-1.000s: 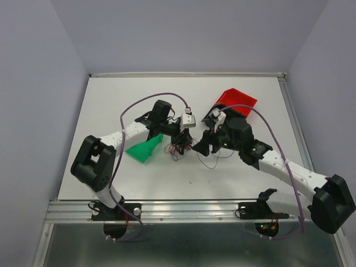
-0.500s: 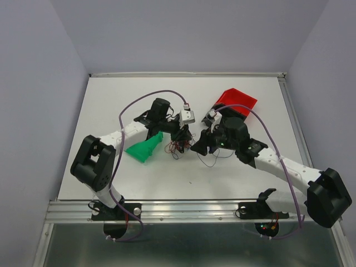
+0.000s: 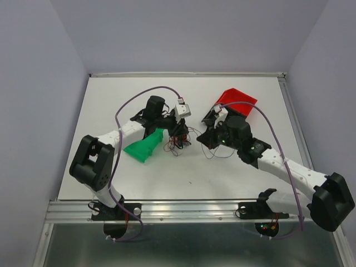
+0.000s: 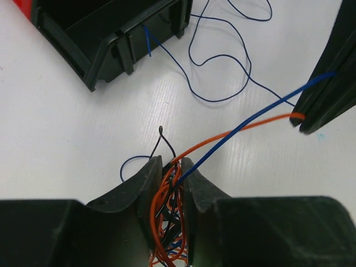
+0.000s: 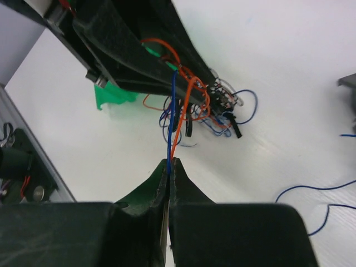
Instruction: Untangle the cables
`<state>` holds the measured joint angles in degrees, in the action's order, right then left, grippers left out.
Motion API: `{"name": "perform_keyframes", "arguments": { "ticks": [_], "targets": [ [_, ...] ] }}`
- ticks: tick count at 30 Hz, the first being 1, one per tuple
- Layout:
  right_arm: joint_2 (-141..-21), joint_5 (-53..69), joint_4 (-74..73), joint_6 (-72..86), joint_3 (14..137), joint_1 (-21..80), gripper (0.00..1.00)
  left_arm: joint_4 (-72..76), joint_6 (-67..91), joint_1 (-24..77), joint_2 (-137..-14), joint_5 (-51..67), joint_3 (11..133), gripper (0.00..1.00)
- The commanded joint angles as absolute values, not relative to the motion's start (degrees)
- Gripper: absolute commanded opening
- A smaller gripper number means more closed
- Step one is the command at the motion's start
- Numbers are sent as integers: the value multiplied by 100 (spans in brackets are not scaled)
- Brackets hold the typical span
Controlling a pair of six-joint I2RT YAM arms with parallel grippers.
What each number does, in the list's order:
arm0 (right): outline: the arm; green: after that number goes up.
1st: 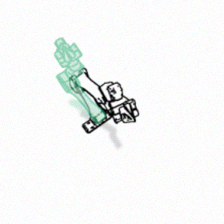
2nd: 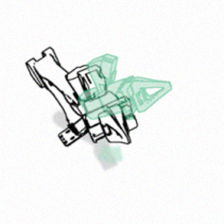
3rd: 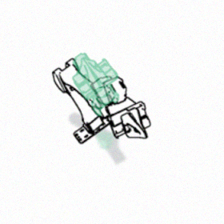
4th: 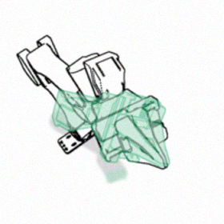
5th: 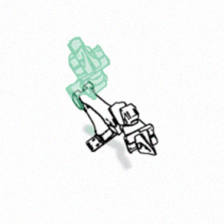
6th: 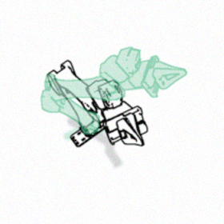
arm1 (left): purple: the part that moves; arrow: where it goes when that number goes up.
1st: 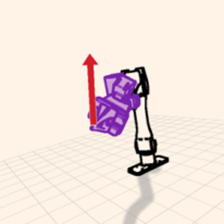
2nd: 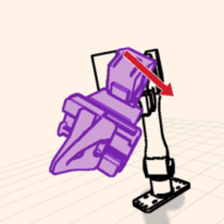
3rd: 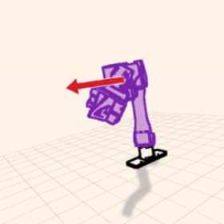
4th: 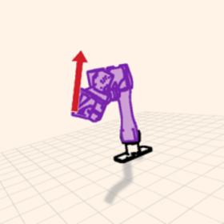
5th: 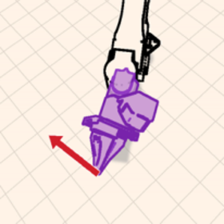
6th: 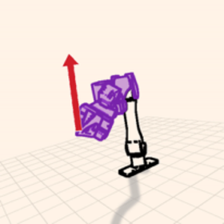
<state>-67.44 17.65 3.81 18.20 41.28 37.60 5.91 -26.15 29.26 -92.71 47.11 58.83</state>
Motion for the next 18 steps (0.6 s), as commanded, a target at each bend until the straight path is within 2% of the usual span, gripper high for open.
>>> {"name": "perform_keyframes", "arguments": {
  "ticks": [1,6,9,18],
  "targets": [
    [-6144,319,229,1872,4324,3788,1,914,-2514,2865,-8956,4509,5810,34],
    [-5503,-1201,44,2030,4184,3788,1,940,-2549,2874,-8974,4421,5783,42],
    [-4950,-1449,53,2100,4052,3788,1,941,-2593,2909,-9114,4377,5783,50],
    [-3351,-2627,53,2250,3657,3788,0,835,-2742,3129,-9325,3823,5871,53]
  ]
}}
